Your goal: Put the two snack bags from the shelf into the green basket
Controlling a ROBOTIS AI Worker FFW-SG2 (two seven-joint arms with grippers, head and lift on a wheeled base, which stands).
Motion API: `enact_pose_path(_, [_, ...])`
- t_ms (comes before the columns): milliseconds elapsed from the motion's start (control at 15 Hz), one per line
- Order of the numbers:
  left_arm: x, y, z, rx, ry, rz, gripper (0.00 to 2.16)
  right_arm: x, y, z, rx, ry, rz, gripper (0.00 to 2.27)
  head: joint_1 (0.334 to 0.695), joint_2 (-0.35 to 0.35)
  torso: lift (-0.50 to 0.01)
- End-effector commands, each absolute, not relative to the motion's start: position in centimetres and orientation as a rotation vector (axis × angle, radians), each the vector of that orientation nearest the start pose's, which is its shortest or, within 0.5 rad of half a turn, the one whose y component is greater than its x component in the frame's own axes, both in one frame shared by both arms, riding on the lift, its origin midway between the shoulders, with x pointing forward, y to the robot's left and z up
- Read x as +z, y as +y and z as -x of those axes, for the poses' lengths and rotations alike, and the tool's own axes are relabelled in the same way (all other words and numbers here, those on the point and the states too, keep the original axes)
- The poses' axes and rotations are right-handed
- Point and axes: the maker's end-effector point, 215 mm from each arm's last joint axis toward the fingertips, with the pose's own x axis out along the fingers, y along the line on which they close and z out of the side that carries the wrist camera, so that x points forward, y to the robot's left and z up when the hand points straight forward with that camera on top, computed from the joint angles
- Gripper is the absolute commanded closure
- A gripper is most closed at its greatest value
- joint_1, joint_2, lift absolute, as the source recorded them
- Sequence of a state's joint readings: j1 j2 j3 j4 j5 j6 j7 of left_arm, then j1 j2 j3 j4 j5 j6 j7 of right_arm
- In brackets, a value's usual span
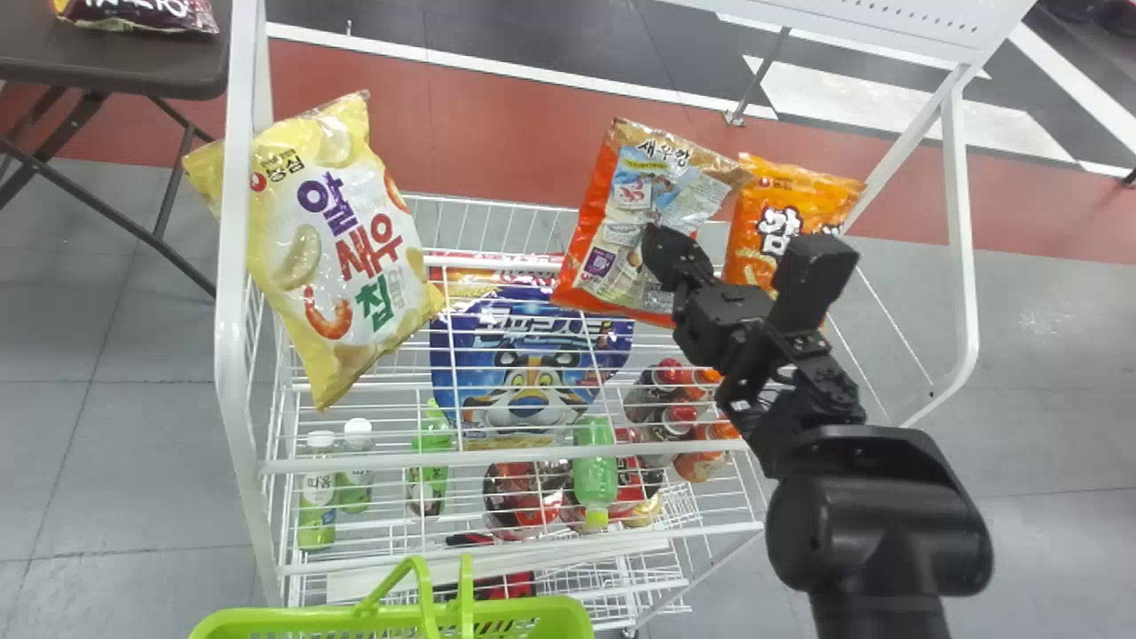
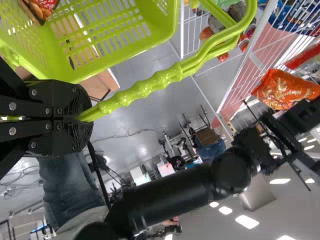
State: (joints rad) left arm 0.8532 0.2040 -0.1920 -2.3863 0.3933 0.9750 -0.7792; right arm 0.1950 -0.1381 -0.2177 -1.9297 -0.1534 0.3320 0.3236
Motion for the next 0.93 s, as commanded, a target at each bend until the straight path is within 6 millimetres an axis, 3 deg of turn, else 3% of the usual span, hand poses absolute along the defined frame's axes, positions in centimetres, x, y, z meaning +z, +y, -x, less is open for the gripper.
enact_pose_path(0, [-41.0, -3.5, -10.7, -1.137, 0.945, 0.658, 1.81, -30.9, -29.5, -49.9, 0.189, 0.186, -0.039, 2.24, 0.695, -0.350, -0.011])
enact_pose_path(200, [-41.0, -3.4, -10.8, -1.136, 0.943, 0.656, 1.81, -30.3, -29.4, -45.1, 0.209, 0.319, -0.098, 2.24, 0.695, -0.350, -0.011])
enact_pose_path(533, [-41.0, -3.4, -10.8, -1.136, 0.943, 0.654, 1.81, -33.3, -29.8, -36.0, 0.187, 0.632, -0.131, 2.25, 0.695, -0.350, -0.011])
enact_pose_path(667, [-41.0, -3.5, -10.8, -1.137, 0.943, 0.653, 1.81, -35.0, -29.1, -31.3, 0.204, 0.790, -0.218, 2.25, 0.695, -0.350, -0.011])
enact_pose_path(867, [-41.0, -3.5, -10.8, -1.135, 0.943, 0.654, 1.81, -33.2, -27.5, -29.6, 0.280, 0.770, -0.287, 2.25, 0.695, -0.350, -0.011])
